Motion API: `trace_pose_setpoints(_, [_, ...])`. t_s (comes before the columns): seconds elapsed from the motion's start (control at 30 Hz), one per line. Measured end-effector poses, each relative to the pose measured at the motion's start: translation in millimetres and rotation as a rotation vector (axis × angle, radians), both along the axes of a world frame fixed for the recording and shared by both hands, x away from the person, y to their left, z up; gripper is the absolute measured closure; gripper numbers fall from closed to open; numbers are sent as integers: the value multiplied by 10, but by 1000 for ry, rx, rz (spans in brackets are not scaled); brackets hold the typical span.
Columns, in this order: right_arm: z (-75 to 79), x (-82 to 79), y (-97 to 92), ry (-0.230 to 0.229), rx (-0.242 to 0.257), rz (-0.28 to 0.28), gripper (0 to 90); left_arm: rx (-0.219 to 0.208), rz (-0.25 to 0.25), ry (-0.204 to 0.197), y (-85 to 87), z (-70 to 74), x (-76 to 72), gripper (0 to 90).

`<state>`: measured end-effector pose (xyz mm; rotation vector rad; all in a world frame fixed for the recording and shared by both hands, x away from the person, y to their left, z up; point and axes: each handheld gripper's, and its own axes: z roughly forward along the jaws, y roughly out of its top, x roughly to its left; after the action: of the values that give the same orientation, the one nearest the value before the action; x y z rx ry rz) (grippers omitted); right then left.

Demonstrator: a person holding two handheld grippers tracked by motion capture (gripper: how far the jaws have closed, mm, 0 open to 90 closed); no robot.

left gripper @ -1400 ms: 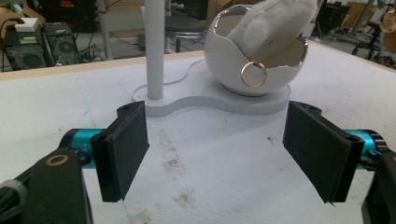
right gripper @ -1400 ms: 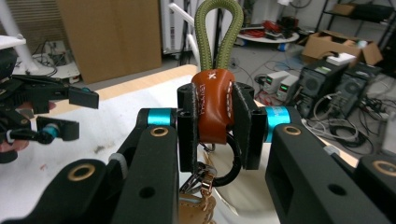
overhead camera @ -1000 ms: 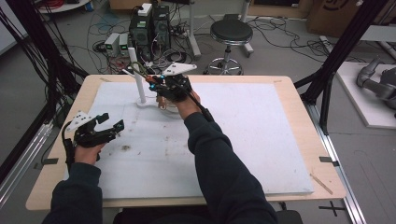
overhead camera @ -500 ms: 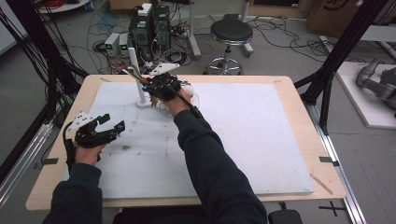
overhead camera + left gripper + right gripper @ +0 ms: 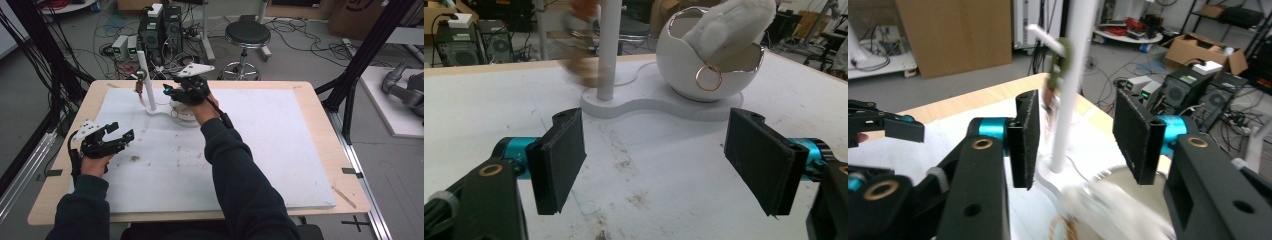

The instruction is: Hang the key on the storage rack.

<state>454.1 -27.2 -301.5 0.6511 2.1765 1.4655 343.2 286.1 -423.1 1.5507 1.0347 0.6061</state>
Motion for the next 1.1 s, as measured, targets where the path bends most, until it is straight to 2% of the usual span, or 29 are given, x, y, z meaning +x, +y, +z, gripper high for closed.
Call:
trace_pose_setpoints(0.03, [-3,-5,-158,0,11,-13,514,1,-2,0,-2,1,0,242])
trace_pose_setpoints(0.07, [-3,-5,-158,0,11,-13,514,3,-3,0,-3,1,0,242])
trace_pose_setpoints(0.1, [-10,1,-258,6,15,-17,500,2,-2,0,-7,0,0,242])
trace_pose_setpoints(0.13, [-24,11,-499,30,26,-39,467,1,-3,0,-13,0,1,242])
trace_pose_setpoints(0.17, [-24,11,-499,30,26,-39,467,0,-2,-1,-16,0,2,242])
trace_pose_setpoints(0.2, [-30,7,-581,41,34,-53,452,0,-2,0,-20,2,2,242])
trace_pose_setpoints(0.27, [-71,-16,-840,59,60,-64,422,4,-4,-1,-29,5,4,242])
trace_pose_setpoints(0.33, [-112,-43,-1022,90,46,-85,381,5,-9,-2,-45,6,8,242])
trace_pose_setpoints(0.37, [-151,-76,-1132,86,53,-90,378,5,-9,-2,-54,6,11,242])
trace_pose_setpoints(0.43, [-215,-145,-1321,114,24,-113,311,4,-13,-2,-77,8,23,242])
trace_pose_setpoints(0.63, [-485,-435,-1888,119,38,-167,265,0,-37,-13,-171,51,55,242])
trace_pose_setpoints(0.67, [-570,-523,-2051,129,36,-188,245,2,-40,-14,-187,58,61,242])
trace_pose_setpoints(0.7, [-570,-523,-2051,129,36,-188,245,-1,-42,-15,-203,63,68,242])
trace_pose_setpoints(0.77, [-646,-607,-2195,131,34,-214,218,-3,-46,-18,-222,69,76,241])
trace_pose_setpoints(1.0, [-865,-837,-2669,138,10,-311,218,-34,-53,-23,-239,72,95,235])
trace_pose_setpoints(1.1, [-904,-871,-2727,141,-4,-329,217,-38,-63,-20,-248,74,94,228])
